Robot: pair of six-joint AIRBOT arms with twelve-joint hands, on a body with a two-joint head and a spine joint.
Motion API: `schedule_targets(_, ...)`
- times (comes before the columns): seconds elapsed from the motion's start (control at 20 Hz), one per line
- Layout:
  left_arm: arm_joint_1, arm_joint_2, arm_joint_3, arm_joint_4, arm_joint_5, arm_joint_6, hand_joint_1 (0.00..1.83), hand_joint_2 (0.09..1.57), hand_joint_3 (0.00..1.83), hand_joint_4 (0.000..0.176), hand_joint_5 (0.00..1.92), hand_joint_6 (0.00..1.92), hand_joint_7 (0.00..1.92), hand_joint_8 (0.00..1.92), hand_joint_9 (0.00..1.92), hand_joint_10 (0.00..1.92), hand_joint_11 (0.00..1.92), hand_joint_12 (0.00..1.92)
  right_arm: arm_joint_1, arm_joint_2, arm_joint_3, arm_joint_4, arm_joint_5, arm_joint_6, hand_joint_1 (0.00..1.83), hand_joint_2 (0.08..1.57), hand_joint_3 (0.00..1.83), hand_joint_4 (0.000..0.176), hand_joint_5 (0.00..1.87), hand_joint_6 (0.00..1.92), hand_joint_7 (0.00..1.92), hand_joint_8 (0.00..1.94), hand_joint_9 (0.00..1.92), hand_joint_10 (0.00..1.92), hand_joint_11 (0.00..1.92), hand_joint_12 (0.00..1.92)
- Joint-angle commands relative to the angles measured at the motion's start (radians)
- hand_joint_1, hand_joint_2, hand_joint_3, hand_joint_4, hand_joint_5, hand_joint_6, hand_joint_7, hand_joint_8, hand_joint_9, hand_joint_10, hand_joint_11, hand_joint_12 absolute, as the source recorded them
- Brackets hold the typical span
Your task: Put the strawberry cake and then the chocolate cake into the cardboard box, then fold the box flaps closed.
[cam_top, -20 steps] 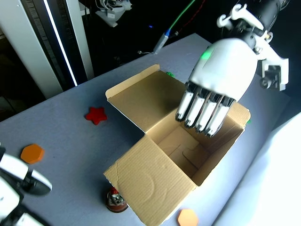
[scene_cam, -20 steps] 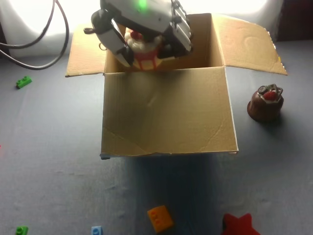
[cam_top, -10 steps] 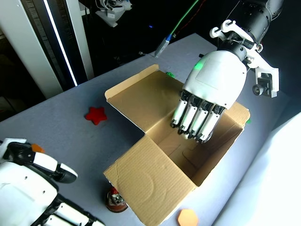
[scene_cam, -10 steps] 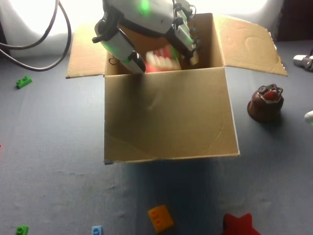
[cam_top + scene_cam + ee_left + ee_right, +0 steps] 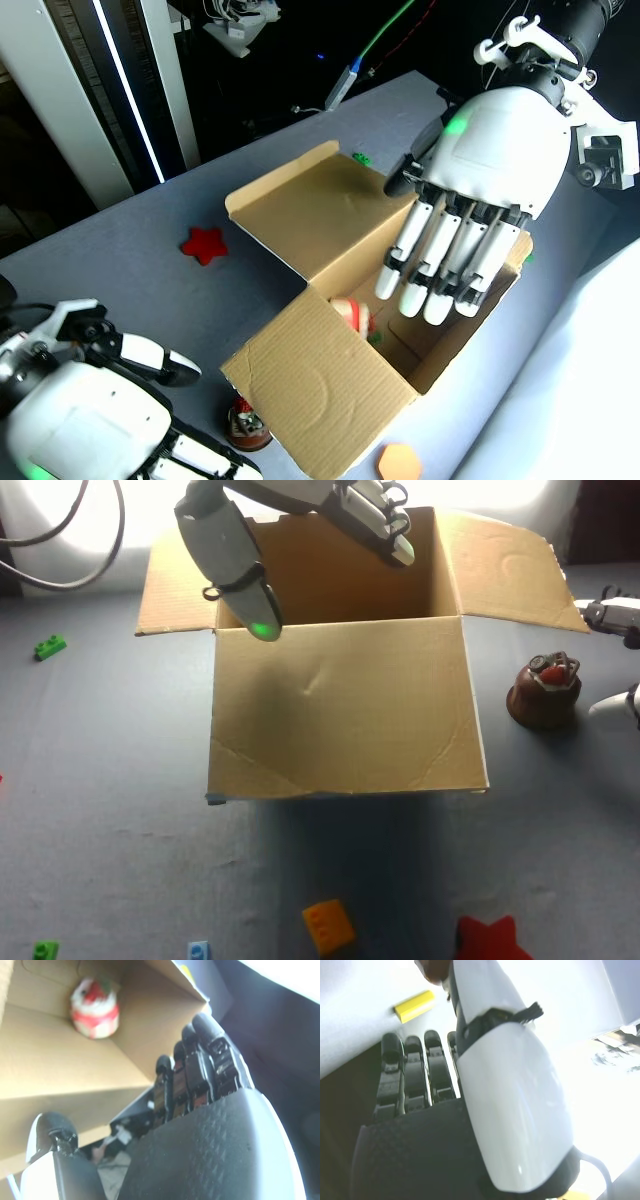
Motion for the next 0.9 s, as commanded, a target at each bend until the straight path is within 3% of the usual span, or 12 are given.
schedule_targets(0.0, -0.027, 0.025, -0.001, -0.053, 0.033, -0.004, 0.28, 0.99, 0.01, 0.047, 0.19, 0.00, 0.21, 0.00, 0.30, 0.02, 0.00, 1.11, 0.018, 0.003, 0.013, -0.010, 0.076, 0.006, 1.11, 1.07, 0.00, 0.014, 0.05, 0.00, 0.08, 0.00, 0.06, 0.00, 0.00, 0.45)
schedule_targets(0.1, -0.043, 0.058, -0.021, -0.049, 0.015, -0.018, 0.22, 1.02, 0.01, 0.041, 0.19, 0.00, 0.20, 0.00, 0.30, 0.01, 0.00, 1.07, 0.024, -0.021, 0.032, -0.011, 0.077, 0.000, 1.17, 1.06, 0.00, 0.020, 0.05, 0.01, 0.09, 0.00, 0.06, 0.00, 0.00, 0.43)
schedule_targets(0.3, -0.050, 0.157, -0.088, -0.032, -0.012, -0.054, 0.15, 1.04, 0.01, 0.039, 0.19, 0.01, 0.20, 0.00, 0.30, 0.01, 0.00, 1.06, 0.018, -0.075, 0.053, -0.133, 0.098, 0.000, 1.20, 1.05, 0.00, 0.025, 0.04, 0.00, 0.07, 0.00, 0.06, 0.00, 0.00, 0.33)
schedule_targets(0.55, -0.050, 0.262, -0.117, -0.022, -0.044, -0.089, 0.11, 1.07, 0.01, 0.041, 0.16, 0.00, 0.17, 0.00, 0.26, 0.00, 0.00, 0.99, 0.000, -0.120, 0.085, -0.151, 0.126, -0.002, 1.19, 1.05, 0.00, 0.021, 0.04, 0.01, 0.06, 0.01, 0.05, 0.00, 0.00, 0.25)
schedule_targets(0.7, -0.050, 0.313, -0.117, -0.026, -0.061, -0.113, 0.12, 1.08, 0.00, 0.037, 0.18, 0.00, 0.19, 0.00, 0.26, 0.00, 0.00, 1.00, -0.008, -0.128, 0.090, -0.151, 0.129, -0.002, 1.21, 1.04, 0.00, 0.011, 0.06, 0.00, 0.05, 0.00, 0.05, 0.00, 0.00, 0.32)
schedule_targets(0.85, -0.047, 0.361, -0.123, -0.030, -0.074, -0.131, 0.11, 1.08, 0.00, 0.039, 0.19, 0.01, 0.18, 0.00, 0.27, 0.00, 0.00, 1.05, -0.020, -0.129, 0.093, -0.151, 0.141, -0.002, 1.20, 1.04, 0.00, 0.017, 0.05, 0.00, 0.06, 0.01, 0.05, 0.00, 0.00, 0.39)
